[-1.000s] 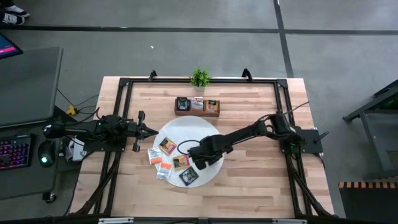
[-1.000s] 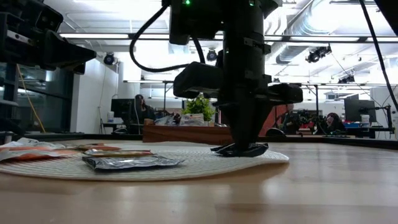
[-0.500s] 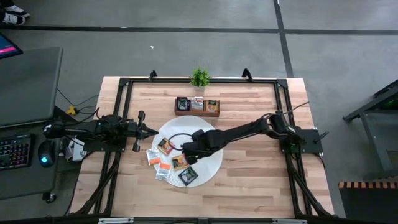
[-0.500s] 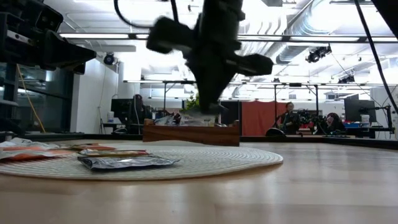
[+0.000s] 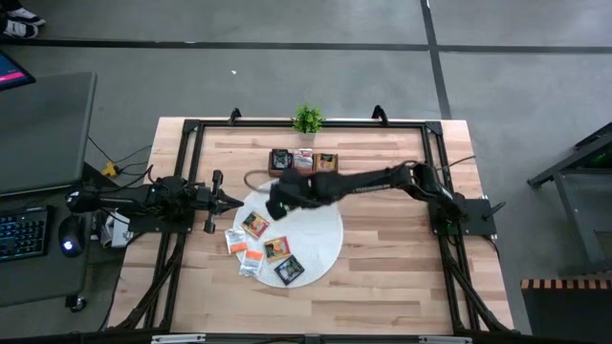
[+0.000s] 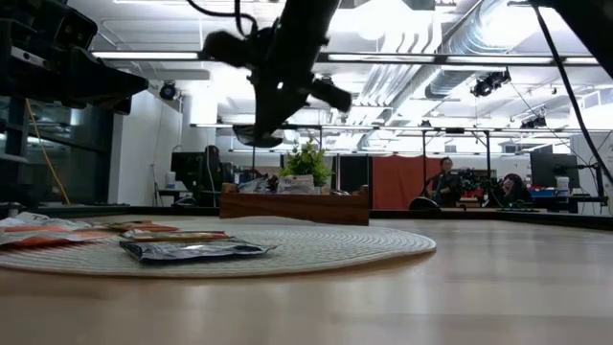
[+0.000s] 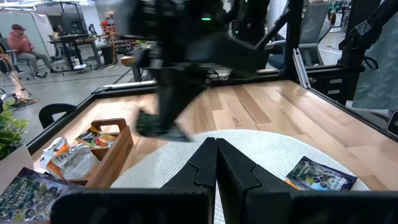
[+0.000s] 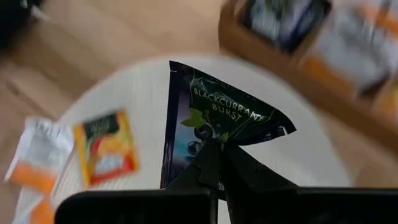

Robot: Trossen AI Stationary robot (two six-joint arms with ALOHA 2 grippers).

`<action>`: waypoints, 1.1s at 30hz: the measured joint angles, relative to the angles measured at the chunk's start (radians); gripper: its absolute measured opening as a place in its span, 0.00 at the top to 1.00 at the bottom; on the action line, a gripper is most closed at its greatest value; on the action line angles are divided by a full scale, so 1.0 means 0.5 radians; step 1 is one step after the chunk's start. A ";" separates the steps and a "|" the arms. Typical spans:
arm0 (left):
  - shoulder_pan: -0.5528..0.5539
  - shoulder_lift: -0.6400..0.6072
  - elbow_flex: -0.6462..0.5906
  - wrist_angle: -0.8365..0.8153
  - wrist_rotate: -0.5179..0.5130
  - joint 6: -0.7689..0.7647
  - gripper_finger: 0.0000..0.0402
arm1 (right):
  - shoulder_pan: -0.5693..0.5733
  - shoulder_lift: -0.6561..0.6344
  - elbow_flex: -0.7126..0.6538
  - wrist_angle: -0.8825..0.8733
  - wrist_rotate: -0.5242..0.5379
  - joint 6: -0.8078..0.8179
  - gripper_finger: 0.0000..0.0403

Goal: Pick & Place Tea
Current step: Put the dark purple tea bag into the left section of the wooden organizer

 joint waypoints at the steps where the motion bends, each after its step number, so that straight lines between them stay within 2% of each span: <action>1: 0.000 0.000 0.000 0.000 0.000 0.000 1.00 | -0.034 0.000 0.000 0.040 0.000 -0.078 1.00; 10: 0.000 0.001 0.000 0.000 0.000 0.000 1.00 | -0.266 0.007 0.001 0.324 -0.005 -0.655 1.00; 16: 0.000 0.001 0.000 0.000 -0.001 0.000 1.00 | -0.378 0.088 0.002 0.475 -0.143 -0.838 1.00; 22: 0.000 0.001 0.000 0.000 0.000 0.000 1.00 | -0.416 0.154 0.003 0.604 -0.170 -0.735 1.00; 33: 0.000 0.000 0.000 0.000 0.000 0.000 1.00 | -0.444 0.258 0.003 0.620 -0.168 -0.445 1.00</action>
